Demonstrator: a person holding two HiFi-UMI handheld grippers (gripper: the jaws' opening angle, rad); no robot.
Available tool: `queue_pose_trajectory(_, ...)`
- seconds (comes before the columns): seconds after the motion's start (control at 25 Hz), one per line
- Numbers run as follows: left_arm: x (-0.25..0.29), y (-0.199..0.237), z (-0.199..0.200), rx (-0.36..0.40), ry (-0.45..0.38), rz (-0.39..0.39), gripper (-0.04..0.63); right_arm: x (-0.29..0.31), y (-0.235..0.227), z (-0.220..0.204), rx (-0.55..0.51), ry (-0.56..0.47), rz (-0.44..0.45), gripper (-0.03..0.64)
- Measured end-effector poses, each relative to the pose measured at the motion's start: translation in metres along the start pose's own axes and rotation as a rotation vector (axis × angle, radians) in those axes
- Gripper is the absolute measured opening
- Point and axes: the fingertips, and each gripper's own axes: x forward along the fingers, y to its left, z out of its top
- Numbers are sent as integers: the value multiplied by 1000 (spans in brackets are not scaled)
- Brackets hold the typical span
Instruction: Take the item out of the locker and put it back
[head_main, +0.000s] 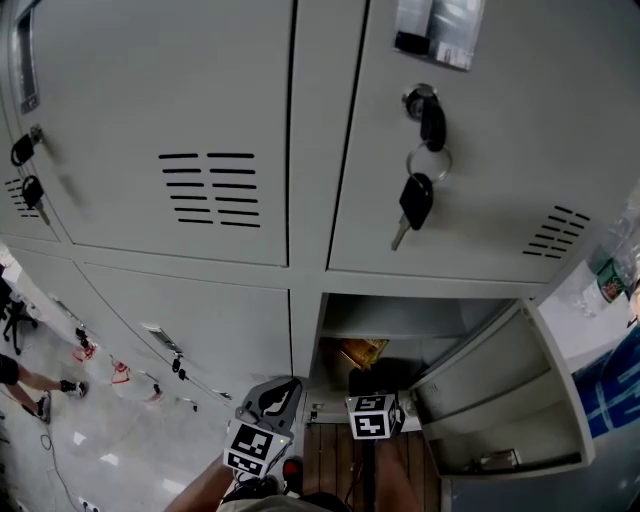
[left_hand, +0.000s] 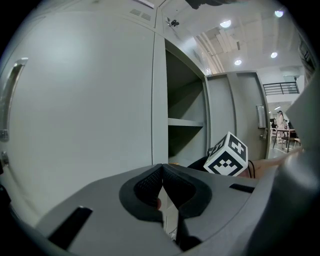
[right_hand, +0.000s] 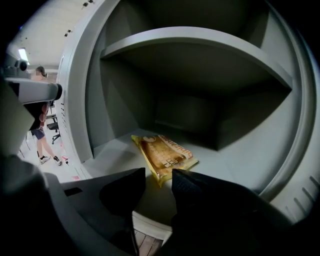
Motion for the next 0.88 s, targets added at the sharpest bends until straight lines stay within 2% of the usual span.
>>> queue_pose_trajectory(0.12, 1, 0, 0, 0, 0, 1, 21, 1, 0, 2, -17, 10, -12, 166)
queue_pose_trajectory(0.56, 1, 1, 0, -8, 0, 17, 21, 5, -5, -1, -107, 36, -72, 74)
queue_pose_trajectory(0.88, -1, 1, -1, -5, -1, 25, 21, 4, -9, -1, -109, 37, -87, 21)
